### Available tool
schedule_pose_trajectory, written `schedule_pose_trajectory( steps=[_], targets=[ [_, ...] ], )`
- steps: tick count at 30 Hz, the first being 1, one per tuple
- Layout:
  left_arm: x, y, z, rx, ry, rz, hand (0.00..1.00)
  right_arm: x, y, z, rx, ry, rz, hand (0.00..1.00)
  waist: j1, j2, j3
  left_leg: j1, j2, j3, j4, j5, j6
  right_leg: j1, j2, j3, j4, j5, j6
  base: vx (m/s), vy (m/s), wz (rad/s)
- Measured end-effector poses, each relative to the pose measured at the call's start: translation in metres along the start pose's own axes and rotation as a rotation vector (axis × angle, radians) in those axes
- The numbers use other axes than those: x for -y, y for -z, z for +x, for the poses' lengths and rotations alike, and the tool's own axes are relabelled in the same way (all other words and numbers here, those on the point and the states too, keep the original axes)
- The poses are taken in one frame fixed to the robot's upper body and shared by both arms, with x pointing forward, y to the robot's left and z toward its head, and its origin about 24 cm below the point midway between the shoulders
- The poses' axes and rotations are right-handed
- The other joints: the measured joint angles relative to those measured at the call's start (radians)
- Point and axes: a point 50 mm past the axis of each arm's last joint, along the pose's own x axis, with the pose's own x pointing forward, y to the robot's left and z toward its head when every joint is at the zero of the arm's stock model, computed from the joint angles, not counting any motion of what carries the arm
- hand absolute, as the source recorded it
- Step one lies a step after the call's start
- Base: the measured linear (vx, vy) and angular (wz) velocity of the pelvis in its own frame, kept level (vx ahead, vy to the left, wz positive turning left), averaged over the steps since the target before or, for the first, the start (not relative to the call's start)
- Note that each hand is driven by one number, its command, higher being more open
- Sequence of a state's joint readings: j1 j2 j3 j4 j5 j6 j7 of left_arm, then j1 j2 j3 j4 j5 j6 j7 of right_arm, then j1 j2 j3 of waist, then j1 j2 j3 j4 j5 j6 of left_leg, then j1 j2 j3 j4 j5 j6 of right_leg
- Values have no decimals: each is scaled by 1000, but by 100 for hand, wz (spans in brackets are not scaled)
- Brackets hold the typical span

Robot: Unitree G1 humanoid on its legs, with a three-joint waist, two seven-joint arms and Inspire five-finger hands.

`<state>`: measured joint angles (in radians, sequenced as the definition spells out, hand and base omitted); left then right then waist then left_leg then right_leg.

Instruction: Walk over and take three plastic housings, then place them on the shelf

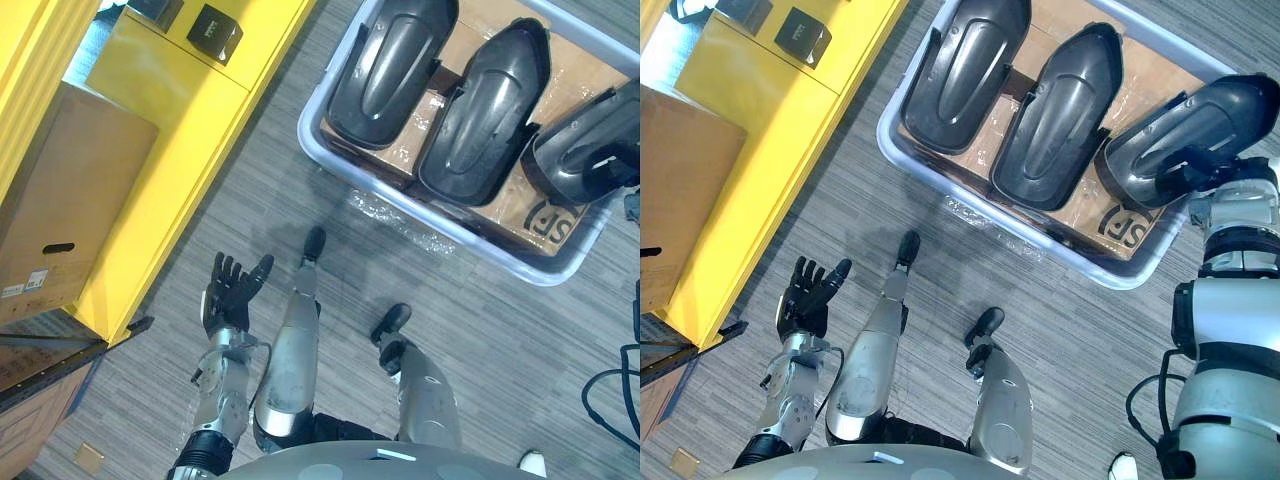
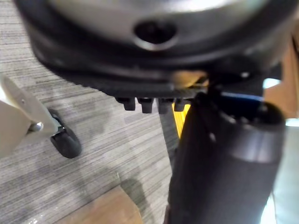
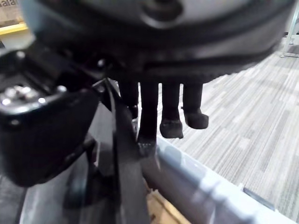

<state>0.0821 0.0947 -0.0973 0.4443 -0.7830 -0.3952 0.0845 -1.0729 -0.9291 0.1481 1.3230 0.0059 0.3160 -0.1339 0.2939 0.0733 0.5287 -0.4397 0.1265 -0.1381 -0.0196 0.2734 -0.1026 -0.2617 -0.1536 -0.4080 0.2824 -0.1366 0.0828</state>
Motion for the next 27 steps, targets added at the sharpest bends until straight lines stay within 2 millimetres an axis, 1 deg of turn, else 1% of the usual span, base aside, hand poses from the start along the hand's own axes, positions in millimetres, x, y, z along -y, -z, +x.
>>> schedule_pose_trajectory(
  steps=[3,7,8,9,11,13,14,15,16,17,18,19,21,22,23,25,27],
  targets=[
    [-6,-3,-1,9,-18,2,100,-1,-5,0,81,32,-10,0,-2,0,0,14,2,4,-2,2,0,5,-2,2,13,-4,-2,-21,-42,-3],
    [-13,-11,0,37,-25,11,100,-5,-18,-4,238,69,-106,0,-13,-2,0,56,9,11,-40,18,2,26,0,3,15,-7,-3,-17,-57,-2],
    [-15,-13,-2,51,-23,14,100,-7,-23,-6,284,72,-125,0,-23,-5,-1,73,9,15,-54,20,3,37,-1,4,14,-8,-1,-4,-49,-9],
    [-17,-18,-3,73,-23,11,100,-9,-27,-8,322,72,-142,0,-25,-16,-2,85,10,28,-62,21,3,38,-2,16,14,-9,0,-5,-57,-12],
    [-16,-25,-2,103,-21,4,100,-11,-31,-10,370,93,-171,0,-29,-26,0,99,10,38,-63,21,3,48,-2,25,13,-8,1,13,-47,-12],
    [-17,-33,-2,139,-18,0,100,-17,-30,-13,408,95,-179,0,-37,-40,-2,116,9,46,-63,20,5,63,-4,27,12,-9,2,32,-59,-2],
    [-17,-41,-2,177,-21,-1,100,-24,-33,-17,443,94,-174,0,-49,-52,-2,126,9,51,-63,20,5,74,-5,27,11,-9,2,27,-56,0],
    [-16,-45,-1,197,-28,2,100,-27,-35,-19,462,99,-169,0,-56,-57,-2,131,10,52,-63,20,5,78,-5,27,11,-9,3,22,-55,-4],
    [-12,-55,-1,252,-33,24,100,-30,-37,-23,506,121,-159,0,-61,-66,-3,138,10,59,-63,19,6,82,-6,30,11,-10,3,-7,-48,-1],
    [-6,-68,-1,315,-18,29,100,-30,-38,-27,543,153,-145,0,-71,-69,-2,144,9,60,-63,19,7,90,-8,28,12,-10,4,-18,-46,-1],
    [-4,-74,-2,349,-8,30,100,-30,-39,-29,557,170,-134,0,-76,-71,-3,147,9,61,-63,19,7,93,-9,28,13,-10,4,-33,-48,0],
    [2,-88,-3,410,16,13,100,-29,-40,-32,578,203,-97,0,-81,-72,-3,158,7,68,-63,15,12,101,-12,29,13,-11,5,-31,-26,-7],
    [10,-106,-6,490,56,5,100,-28,-39,-35,602,246,-70,0,-85,-75,-5,178,3,79,-64,6,25,118,-18,34,13,-11,7,-32,-21,-6],
    [15,-117,-9,548,83,27,100,-28,-39,-37,616,264,-69,0,-90,-80,-8,185,-1,80,-65,-1,29,126,-20,33,11,-12,8,-33,-23,0],
    [18,-127,-11,589,113,37,100,-29,-37,-38,623,274,-66,0,-97,-90,-16,185,-1,83,-65,-3,32,126,-21,33,10,-12,9,0,0,0],
    [21,-135,-13,618,137,48,100,-33,-37,-39,624,263,-55,0,-104,-104,-25,185,-2,84,-65,-4,33,129,-21,33,6,-11,10,7,-21,1],
    [24,-137,-11,610,169,64,100,-40,-37,-42,633,248,-44,0,-110,-117,-41,188,-5,89,-65,-7,38,139,-22,33,-10,-6,16,37,-48,1]
  ],
)
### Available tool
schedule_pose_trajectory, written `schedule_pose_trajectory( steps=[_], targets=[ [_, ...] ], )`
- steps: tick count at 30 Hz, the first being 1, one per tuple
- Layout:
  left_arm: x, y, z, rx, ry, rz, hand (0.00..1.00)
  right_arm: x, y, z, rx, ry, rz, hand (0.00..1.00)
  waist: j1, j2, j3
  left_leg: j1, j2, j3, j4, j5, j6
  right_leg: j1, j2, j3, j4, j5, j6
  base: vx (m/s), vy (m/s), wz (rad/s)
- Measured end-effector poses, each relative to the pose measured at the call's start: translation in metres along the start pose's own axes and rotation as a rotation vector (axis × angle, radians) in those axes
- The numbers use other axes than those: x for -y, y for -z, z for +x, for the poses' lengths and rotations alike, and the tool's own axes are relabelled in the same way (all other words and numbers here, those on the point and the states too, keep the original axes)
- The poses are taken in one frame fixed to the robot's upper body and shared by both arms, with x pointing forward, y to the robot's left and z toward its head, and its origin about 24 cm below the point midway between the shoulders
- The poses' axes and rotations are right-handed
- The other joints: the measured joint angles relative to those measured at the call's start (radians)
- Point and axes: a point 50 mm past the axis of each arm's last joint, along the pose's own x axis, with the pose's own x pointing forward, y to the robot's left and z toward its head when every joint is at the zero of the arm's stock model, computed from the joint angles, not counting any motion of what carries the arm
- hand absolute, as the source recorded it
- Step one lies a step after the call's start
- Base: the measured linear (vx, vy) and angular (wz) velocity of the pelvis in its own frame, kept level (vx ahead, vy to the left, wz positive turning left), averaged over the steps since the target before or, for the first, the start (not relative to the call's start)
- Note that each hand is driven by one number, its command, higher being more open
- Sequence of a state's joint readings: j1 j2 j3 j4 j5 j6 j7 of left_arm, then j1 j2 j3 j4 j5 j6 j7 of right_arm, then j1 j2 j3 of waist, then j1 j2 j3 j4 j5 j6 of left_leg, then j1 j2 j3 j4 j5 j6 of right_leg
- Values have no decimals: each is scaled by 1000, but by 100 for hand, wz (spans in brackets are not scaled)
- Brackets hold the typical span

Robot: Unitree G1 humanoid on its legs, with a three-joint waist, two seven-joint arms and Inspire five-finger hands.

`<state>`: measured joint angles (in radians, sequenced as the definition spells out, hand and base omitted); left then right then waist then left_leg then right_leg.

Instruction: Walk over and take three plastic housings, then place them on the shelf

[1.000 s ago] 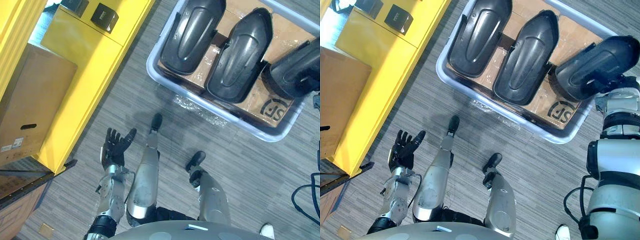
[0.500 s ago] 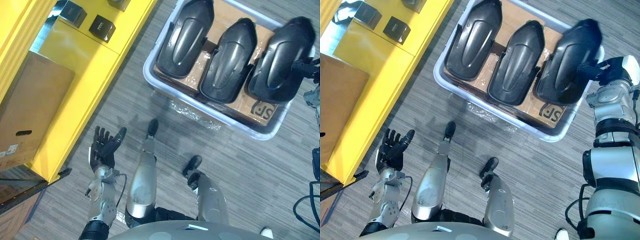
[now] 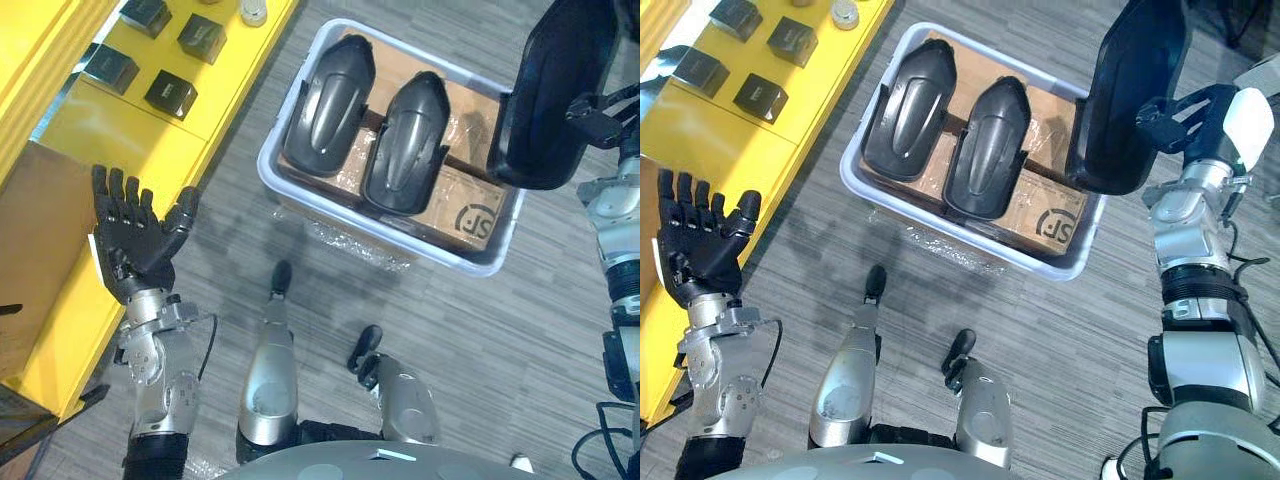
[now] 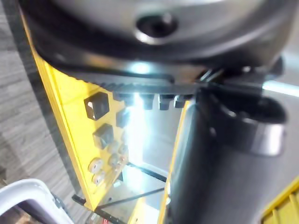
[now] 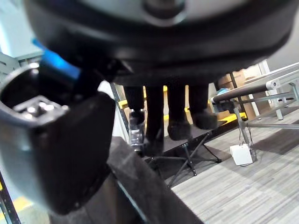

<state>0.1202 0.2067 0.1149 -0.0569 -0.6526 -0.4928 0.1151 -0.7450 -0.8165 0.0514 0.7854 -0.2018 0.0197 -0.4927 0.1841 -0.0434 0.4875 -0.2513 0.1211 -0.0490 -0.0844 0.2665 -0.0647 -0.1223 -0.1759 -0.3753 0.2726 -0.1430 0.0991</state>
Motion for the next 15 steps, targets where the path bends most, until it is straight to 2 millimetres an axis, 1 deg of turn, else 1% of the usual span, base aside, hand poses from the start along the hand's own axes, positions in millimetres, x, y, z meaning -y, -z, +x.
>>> schedule_pose_trajectory(
  steps=[2,4,7,9,11,12,13,14,15],
  targets=[
    [4,1,2,-22,27,-4,100,-1,-1,-2,24,-4,-17,0,-2,-1,-8,2,-5,2,0,-1,3,5,-5,-1,-7,2,4,50,-31,3],
    [8,2,4,-51,43,-13,100,-4,-3,-3,38,-11,-7,0,-1,0,-8,15,-7,15,1,8,0,22,-12,-1,-14,4,7,54,-34,5],
    [16,8,11,-121,105,-90,100,-13,-8,-8,74,-35,-13,0,-1,1,-19,30,-10,28,1,8,0,46,-14,-4,-25,5,8,24,-32,6],
    [24,13,15,-170,163,-132,100,-14,-17,-8,113,-36,12,0,-1,6,-21,31,-6,33,1,8,-1,48,-11,-3,-32,7,9,-25,-38,-4],
    [42,22,21,-254,271,-142,100,-17,-29,-7,161,-45,-1,0,-3,12,-25,36,-4,42,0,7,-1,50,-10,1,-34,12,13,-45,-29,-8],
    [48,24,23,-275,300,-148,100,-17,-33,-6,175,-47,-2,0,-5,14,-26,36,-3,44,0,7,-1,50,-8,2,-36,15,13,-46,-24,-8],
    [55,28,27,-303,338,-159,100,-18,-39,-5,193,-49,-6,0,-8,18,-28,36,-3,46,0,7,-1,50,-7,5,-42,22,13,-45,-9,-16],
    [68,35,38,-352,400,-155,100,-19,-53,-3,236,-57,2,0,-13,22,-30,36,0,60,0,7,-1,52,-2,17,-63,39,15,-47,-2,-20],
    [71,37,43,-364,415,-149,100,-20,-59,-3,252,-60,11,0,-16,22,-30,36,2,65,0,7,-1,53,0,21,-71,46,15,-47,7,-27]
  ],
)
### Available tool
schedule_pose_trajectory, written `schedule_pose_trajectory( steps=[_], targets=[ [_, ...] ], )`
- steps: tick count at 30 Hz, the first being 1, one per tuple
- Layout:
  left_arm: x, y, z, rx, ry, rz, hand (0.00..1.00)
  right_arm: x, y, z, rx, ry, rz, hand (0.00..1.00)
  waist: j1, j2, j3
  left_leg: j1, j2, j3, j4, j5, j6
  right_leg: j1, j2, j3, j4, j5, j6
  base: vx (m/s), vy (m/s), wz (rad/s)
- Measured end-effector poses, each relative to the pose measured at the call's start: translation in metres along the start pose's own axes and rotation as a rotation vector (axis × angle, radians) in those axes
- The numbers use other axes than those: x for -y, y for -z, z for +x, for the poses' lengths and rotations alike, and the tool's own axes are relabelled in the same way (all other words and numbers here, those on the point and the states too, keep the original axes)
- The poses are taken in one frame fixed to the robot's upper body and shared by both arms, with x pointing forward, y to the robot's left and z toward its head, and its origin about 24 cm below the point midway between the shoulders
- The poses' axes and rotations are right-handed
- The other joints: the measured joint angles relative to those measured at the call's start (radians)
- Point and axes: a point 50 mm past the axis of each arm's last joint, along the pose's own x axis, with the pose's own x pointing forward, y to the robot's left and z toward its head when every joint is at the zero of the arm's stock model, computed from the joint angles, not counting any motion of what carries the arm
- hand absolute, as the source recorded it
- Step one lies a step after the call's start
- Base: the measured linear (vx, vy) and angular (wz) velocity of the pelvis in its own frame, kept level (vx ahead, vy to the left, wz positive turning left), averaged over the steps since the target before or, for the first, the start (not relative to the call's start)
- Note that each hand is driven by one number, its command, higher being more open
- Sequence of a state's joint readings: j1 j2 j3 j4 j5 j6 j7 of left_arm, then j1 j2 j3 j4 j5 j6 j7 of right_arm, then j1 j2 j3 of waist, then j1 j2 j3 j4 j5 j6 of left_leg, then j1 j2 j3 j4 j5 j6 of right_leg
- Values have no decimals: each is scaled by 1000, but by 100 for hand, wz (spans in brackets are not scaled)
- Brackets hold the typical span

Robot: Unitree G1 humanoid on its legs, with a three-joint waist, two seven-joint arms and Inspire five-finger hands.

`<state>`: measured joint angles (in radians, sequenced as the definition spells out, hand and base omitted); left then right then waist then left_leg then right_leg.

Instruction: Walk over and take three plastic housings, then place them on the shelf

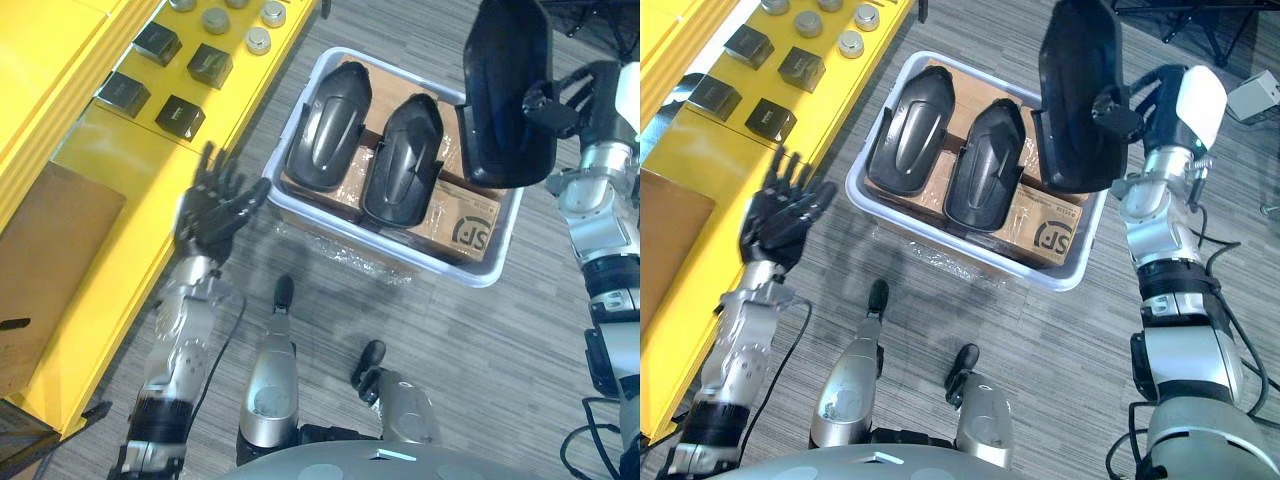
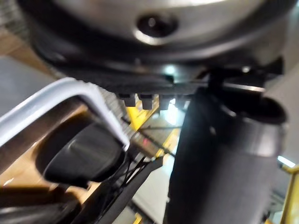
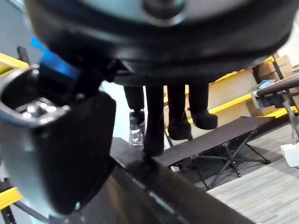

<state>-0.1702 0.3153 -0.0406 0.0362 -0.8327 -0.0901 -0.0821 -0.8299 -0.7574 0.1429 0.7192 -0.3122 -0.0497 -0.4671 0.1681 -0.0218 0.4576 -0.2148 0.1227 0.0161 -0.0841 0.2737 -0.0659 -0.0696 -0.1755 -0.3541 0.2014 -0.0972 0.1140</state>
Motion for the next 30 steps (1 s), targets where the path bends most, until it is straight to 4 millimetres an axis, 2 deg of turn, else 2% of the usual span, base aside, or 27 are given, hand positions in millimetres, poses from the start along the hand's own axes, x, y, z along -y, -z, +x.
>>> schedule_pose_trajectory(
  steps=[2,5,7,8,13,15,16,17,19,23,26,30],
  targets=[
    [2,0,25,-50,26,-15,100,-2,-20,3,64,3,40,0,-12,0,0,0,2,16,0,1,0,1,4,14,-27,22,2,-38,5,-21],
    [5,-2,40,-81,36,-38,100,-5,-34,4,110,-3,62,0,-19,0,0,9,1,33,0,1,0,3,3,32,-34,32,4,-6,-5,-15],
    [5,-5,47,-80,36,-67,100,-9,-46,5,137,-8,92,0,-39,0,0,19,2,36,0,2,-1,18,4,34,-48,38,3,-22,-37,-16],
    [11,-4,59,-101,45,-99,100,-16,-66,1,209,-23,137,0,-61,0,0,50,8,65,-2,-3,-6,45,12,56,-77,60,3,-69,-52,-31],
    [13,-5,67,-113,21,-99,100,-21,-76,-3,258,-40,166,0,-81,0,-1,59,13,83,-4,-14,-11,69,26,69,-139,101,1,-56,-18,-16],
    [9,5,67,-150,-30,-105,100,-34,-84,-10,261,-84,206,0,-87,3,-4,103,10,104,-5,-23,-6,109,21,87,-157,108,4,26,-23,-19],
    [9,12,67,-181,-46,-99,100,-40,-92,-17,283,-102,234,0,-91,8,-23,105,9,113,-5,-34,-10,111,18,92,-166,108,5,29,-16,-22],
    [11,13,67,-194,-43,-94,100,-40,-97,-20,301,-108,250,0,-92,11,-27,105,10,117,-5,-34,-9,112,18,93,-173,110,8,23,-14,-14],
    [20,19,73,-222,-20,-89,100,-42,-109,-25,354,-120,280,0,-97,17,-30,108,9,119,-5,-27,-2,121,22,93,-191,120,7,13,-8,-3],
    [34,33,77,-273,7,-107,100,-58,-123,-36,390,-202,298,0,-111,17,-31,134,8,124,-2,-26,-3,146,20,93,-192,120,7,0,0,0],
    [38,40,76,-293,-5,-112,100,-68,-131,-43,409,-249,304,0,-120,18,-31,144,8,126,-2,-24,-4,162,20,92,-204,121,8,0,0,0],
    [42,52,75,-332,-24,-128,100,-75,-135,-48,429,-296,292,0,-119,33,-39,148,9,127,-5,-26,-8,167,24,92,-207,126,5,-51,-18,-1]
  ],
)
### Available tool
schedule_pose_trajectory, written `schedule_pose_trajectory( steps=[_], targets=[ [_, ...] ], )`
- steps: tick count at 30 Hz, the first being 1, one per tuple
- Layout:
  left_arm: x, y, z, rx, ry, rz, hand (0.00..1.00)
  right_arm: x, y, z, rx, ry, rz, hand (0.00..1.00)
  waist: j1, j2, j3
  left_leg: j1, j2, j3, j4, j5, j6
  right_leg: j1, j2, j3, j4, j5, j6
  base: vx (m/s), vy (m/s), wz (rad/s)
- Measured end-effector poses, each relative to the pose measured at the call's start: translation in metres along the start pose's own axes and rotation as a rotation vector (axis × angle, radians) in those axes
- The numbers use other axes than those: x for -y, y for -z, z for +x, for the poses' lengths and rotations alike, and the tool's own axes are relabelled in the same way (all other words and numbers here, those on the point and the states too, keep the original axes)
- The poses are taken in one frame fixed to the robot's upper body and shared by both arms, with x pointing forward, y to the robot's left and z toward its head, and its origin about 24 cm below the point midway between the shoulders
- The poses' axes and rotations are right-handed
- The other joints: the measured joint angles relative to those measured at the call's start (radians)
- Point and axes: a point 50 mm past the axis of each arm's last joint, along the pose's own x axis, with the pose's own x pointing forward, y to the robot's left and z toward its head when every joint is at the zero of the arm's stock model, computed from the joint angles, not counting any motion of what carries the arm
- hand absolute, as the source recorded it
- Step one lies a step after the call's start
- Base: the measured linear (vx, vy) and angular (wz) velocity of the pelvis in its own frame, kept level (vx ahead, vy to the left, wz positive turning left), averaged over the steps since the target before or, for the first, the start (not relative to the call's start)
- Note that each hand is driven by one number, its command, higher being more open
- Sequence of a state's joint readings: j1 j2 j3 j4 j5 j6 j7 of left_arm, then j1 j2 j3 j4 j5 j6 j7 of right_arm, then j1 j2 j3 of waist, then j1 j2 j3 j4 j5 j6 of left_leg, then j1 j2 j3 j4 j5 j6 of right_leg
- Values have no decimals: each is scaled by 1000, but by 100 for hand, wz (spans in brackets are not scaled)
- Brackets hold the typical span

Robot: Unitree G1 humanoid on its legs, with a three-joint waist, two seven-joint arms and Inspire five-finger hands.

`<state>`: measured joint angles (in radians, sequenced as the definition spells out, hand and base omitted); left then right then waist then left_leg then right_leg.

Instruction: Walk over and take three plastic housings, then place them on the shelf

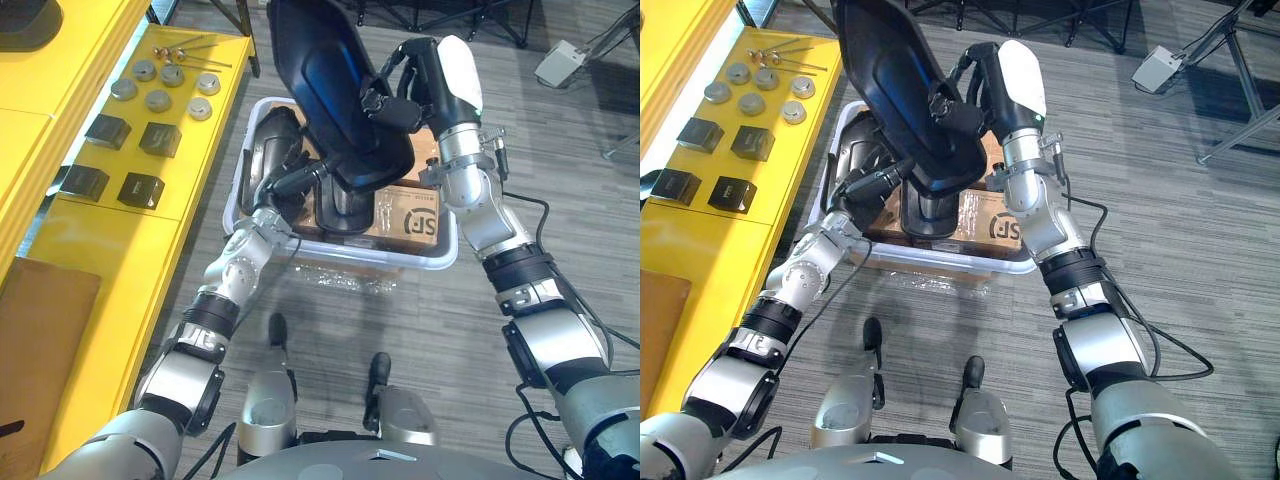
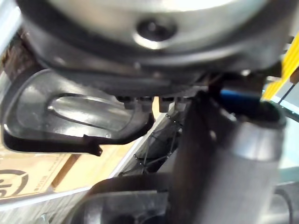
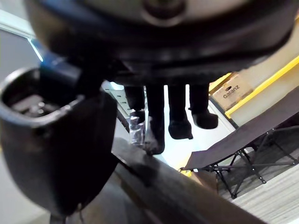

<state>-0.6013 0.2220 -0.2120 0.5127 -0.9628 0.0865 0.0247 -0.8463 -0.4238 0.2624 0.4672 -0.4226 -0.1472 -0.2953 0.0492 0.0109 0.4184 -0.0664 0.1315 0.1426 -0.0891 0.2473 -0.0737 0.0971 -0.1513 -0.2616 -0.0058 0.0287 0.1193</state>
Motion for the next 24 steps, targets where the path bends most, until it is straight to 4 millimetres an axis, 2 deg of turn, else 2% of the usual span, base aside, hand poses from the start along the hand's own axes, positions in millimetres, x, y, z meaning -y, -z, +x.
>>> schedule_pose_trajectory(
  steps=[4,9,10,18,22,24],
  targets=[
    [9,8,1,-1,40,-118,100,-14,1,-8,-13,-44,18,0,2,23,-14,1,0,-1,0,-6,-2,11,0,-1,-23,14,2,-45,-15,0],
    [14,7,1,48,79,-259,100,-35,6,-21,-62,-93,66,0,-1,25,-16,1,-2,0,0,-3,2,14,0,-2,-30,17,2,-8,-4,0],
    [14,8,1,48,79,-292,0,-35,9,-22,-76,-91,72,0,1,25,-16,1,-5,-1,0,-3,2,15,0,-2,-30,17,2,0,0,0],
    [14,7,-1,122,89,-437,0,-39,19,-34,-120,-89,74,0,3,25,-17,4,-12,-8,0,-1,4,28,-3,-9,-38,17,2,-7,-12,3],
    [13,7,-2,137,92,-398,0,-45,25,-44,-145,-105,77,0,0,24,-17,4,-13,-8,0,-1,4,29,-4,-9,-39,18,2,-8,-6,0],
    [10,5,-3,159,59,-357,0,-52,21,-50,-116,-130,95,0,-7,24,-17,4,-13,-8,0,-1,4,29,-4,-8,-39,18,2,0,0,0]
  ],
)
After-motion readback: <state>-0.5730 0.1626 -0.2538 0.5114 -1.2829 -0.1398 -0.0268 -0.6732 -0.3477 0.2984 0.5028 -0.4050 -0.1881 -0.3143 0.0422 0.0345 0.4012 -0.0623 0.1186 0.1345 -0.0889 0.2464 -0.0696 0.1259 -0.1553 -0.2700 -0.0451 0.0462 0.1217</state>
